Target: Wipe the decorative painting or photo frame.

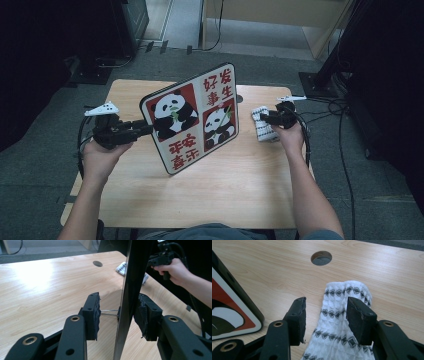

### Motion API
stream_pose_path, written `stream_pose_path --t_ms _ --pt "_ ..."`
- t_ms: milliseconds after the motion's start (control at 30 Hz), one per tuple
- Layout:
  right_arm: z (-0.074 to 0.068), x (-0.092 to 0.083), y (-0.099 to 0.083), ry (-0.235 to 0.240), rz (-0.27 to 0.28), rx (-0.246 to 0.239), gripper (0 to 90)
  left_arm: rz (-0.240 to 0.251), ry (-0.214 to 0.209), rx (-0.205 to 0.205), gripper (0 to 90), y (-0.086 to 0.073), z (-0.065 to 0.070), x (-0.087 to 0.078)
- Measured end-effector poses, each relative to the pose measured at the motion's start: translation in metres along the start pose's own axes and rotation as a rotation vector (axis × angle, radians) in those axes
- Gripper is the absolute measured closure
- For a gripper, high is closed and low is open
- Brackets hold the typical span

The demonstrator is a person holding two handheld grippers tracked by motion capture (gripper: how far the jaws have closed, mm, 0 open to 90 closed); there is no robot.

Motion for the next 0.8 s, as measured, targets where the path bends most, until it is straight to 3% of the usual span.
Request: stream_pose_path --t_ms 800 --pt "-0.02 -0.014 -0.007 0.016 -0.001 -0.062 46.8 -0.012 0.007 -0.032 54.7 -0.007 -0.017 0.011"
Point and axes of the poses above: each handheld gripper's, and its own axes: x roughly forward along the jaws, y roughly out of its top, z roughly to its right, the point moved 2 cm from there along x, roughly forward along the jaws, and after that the axes turned 10 degrees about x, right-handed, at the moved point
